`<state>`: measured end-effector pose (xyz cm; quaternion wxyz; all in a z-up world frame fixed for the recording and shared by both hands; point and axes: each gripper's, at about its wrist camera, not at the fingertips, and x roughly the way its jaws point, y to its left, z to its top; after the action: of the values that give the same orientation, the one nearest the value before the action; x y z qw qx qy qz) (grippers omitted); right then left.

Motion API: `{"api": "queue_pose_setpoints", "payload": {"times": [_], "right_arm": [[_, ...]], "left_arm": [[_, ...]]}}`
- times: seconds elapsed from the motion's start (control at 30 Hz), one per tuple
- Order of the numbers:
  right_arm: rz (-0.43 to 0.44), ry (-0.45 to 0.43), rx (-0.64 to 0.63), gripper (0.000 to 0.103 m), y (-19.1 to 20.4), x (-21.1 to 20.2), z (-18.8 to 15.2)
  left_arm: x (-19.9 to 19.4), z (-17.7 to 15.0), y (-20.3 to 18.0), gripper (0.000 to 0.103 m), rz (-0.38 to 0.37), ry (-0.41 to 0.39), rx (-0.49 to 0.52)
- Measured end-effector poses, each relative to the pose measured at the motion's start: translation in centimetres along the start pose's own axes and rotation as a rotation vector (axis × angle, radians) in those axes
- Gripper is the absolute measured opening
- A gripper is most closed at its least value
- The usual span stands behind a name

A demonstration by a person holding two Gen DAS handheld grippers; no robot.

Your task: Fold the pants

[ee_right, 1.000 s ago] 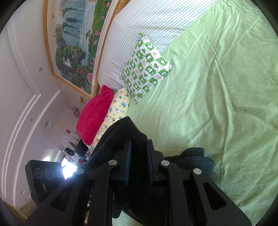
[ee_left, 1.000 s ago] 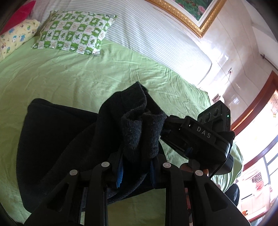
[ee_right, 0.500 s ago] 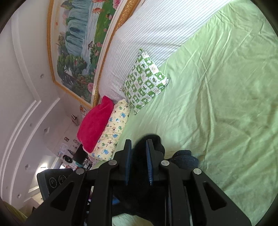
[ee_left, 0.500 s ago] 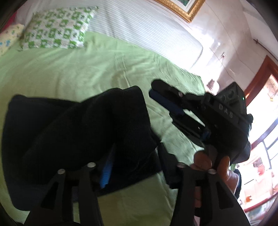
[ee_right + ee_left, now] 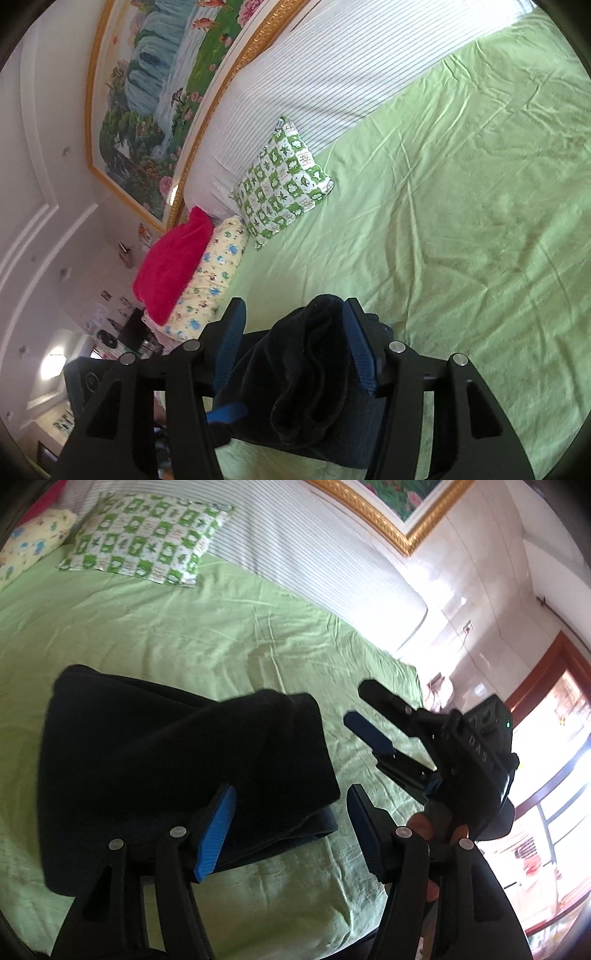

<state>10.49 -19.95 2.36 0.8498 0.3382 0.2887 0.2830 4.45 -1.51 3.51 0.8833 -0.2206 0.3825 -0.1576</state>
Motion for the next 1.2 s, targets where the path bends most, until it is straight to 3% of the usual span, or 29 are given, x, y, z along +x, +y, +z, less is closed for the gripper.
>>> {"api": "queue_pose_setpoints", "payload": {"times": [0.3, 0.9, 1.2], "right_arm": [[-0.150, 0.011, -0.080, 0.075, 2.4, 0.6, -0.8], [-0.354, 0.076, -0.172, 0.082, 4.5, 3.0, -2.6], [-0.382, 0.116, -0.164, 0.083, 4.1, 4.0, -3.4]], "left_arm": [[-2.8, 0.3, 2.7, 0.070, 0.010, -0.053, -0.080], [-6.9, 0.0, 8.3, 0.074, 0.058, -0.129, -0.214], [-7.1, -0.2, 10.6, 0.075, 0.081, -0.121, -0.256]]}}
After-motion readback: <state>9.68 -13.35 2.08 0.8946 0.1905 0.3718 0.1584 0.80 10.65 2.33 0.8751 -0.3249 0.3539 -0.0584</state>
